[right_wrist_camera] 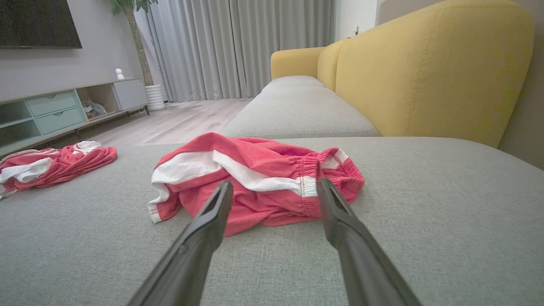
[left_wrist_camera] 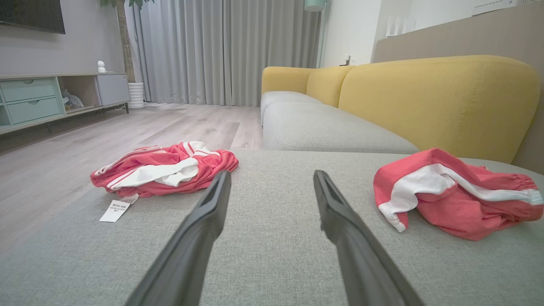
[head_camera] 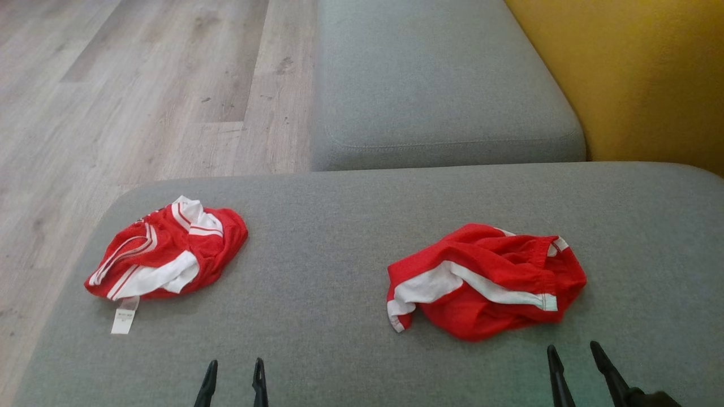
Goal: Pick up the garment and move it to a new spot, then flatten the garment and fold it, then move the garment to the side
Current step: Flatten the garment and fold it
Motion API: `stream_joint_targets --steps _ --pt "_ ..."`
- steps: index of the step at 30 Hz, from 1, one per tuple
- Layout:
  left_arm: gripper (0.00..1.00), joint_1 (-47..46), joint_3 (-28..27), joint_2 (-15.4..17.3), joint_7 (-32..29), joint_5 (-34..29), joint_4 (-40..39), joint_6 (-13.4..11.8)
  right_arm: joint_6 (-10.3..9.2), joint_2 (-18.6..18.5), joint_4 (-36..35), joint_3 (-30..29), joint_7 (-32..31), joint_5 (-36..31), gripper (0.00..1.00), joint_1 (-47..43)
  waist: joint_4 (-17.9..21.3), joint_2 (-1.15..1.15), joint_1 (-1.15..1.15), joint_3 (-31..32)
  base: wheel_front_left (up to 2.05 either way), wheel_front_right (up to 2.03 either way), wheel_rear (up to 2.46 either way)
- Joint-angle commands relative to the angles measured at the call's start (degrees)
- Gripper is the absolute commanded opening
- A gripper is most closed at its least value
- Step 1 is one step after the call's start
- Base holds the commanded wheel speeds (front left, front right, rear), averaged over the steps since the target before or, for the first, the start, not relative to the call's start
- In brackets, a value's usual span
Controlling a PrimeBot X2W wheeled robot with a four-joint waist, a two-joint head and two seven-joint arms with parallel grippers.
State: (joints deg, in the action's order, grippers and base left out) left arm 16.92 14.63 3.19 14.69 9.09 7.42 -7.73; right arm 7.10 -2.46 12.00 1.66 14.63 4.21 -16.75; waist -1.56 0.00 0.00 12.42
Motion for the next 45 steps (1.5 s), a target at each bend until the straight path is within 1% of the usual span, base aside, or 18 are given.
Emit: stream_joint_targets --steps 1,11,19,25,30,35,41,45 --pt "1.0 -2.6 -1.7 -0.3 0.3 0.1 -1.4 -0.6 0.39 -0.4 -2.0 1.2 0.4 0.1 1.0 2.1 0.1 0.0 0.0 0.0 0.0 0.0 0.0" --pt "1.0 -2.9 -0.8 -0.3 0.3 -0.1 -0.7 -0.7 0.39 -0.4 -1.7 1.3 0.4 0.0 1.0 2.3 0.7 0.0 0.0 -0.4 0.0 0.0 0.0" --pt "1.0 -3.4 0.0 -0.3 0.3 0.3 -0.6 -1.2 0.39 -0.4 -1.7 1.1 0.4 -0.4 1.0 2.8 1.4 0.0 0.0 -1.3 0.0 0.0 0.0" --pt "1.0 -4.3 0.6 -0.3 0.3 -0.5 -1.0 -1.2 0.39 -0.4 -1.0 1.0 0.4 0.2 1.0 3.6 1.6 0.0 0.0 -2.8 0.0 0.0 0.0" --pt "1.0 -5.7 2.0 -0.3 0.3 -1.7 -2.0 -0.8 0.39 -0.4 0.7 1.4 0.4 0.3 1.0 7.1 1.2 0.0 0.0 -5.6 0.0 0.0 0.0" --pt "1.0 -7.7 3.6 -0.3 0.3 -2.4 -3.2 -0.9 0.39 -0.4 2.8 0.8 0.4 0.5 1.0 11.5 0.2 0.0 0.0 -9.0 0.0 0.0 0.0" --pt "1.0 -10.4 5.6 -0.3 0.3 -2.7 -3.3 -0.6 0.39 -0.9 7.1 -1.5 0.4 0.0 1.0 17.3 -0.5 0.0 0.0 -13.1 0.0 0.0 0.0" --pt "1.0 -12.2 6.5 -0.3 0.3 -2.9 -3.4 -0.5 0.39 -1.5 10.4 -3.0 0.4 1.4 1.0 20.8 -0.8 0.0 0.0 -15.8 0.0 0.0 0.0"
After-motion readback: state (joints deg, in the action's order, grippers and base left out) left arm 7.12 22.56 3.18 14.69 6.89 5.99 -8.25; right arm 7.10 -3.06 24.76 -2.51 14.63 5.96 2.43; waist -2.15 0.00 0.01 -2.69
